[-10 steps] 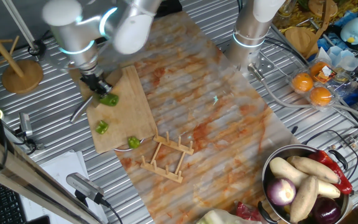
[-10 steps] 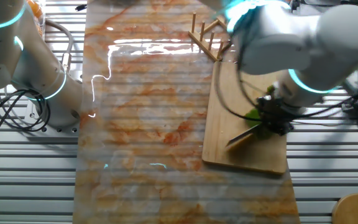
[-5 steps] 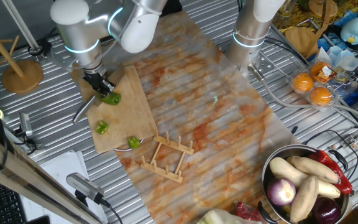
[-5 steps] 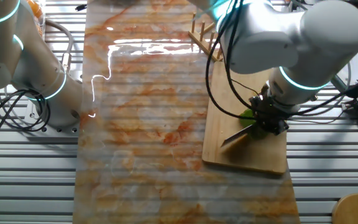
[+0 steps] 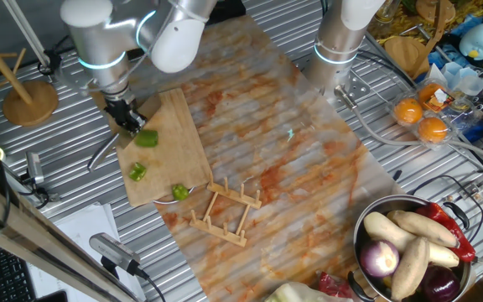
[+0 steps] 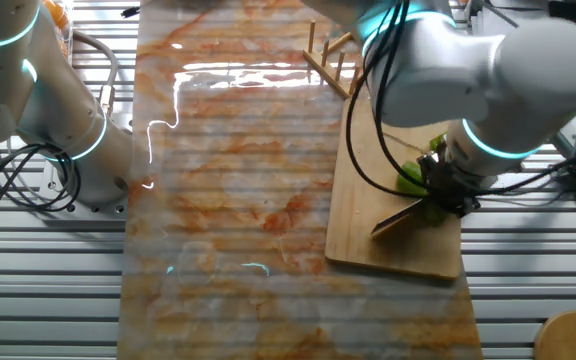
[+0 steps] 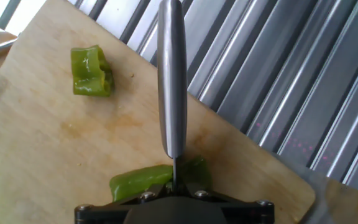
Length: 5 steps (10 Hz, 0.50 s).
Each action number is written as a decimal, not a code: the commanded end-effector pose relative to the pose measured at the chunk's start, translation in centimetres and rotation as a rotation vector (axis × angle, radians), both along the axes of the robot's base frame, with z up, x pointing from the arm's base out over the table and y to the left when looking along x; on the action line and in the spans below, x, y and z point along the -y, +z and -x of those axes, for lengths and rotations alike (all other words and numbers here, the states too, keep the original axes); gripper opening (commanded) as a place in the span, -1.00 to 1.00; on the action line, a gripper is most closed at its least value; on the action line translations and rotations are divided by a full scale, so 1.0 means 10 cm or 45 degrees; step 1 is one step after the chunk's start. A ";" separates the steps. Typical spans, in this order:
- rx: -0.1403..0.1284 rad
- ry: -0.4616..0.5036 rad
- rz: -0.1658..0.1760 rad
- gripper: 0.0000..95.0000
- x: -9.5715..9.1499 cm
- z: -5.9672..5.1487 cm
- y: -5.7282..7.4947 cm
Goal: Chop the chili peppers
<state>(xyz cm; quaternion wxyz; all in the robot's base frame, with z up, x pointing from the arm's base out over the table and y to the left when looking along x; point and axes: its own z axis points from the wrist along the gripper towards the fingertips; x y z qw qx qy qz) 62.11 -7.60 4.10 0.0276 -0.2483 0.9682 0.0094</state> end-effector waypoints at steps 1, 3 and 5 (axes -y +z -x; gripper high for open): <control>-0.020 0.013 0.011 -1.00 0.01 0.00 -0.73; -0.027 0.009 0.019 -1.00 0.01 -0.01 -0.70; -0.060 0.004 0.026 -1.00 0.00 0.03 -0.55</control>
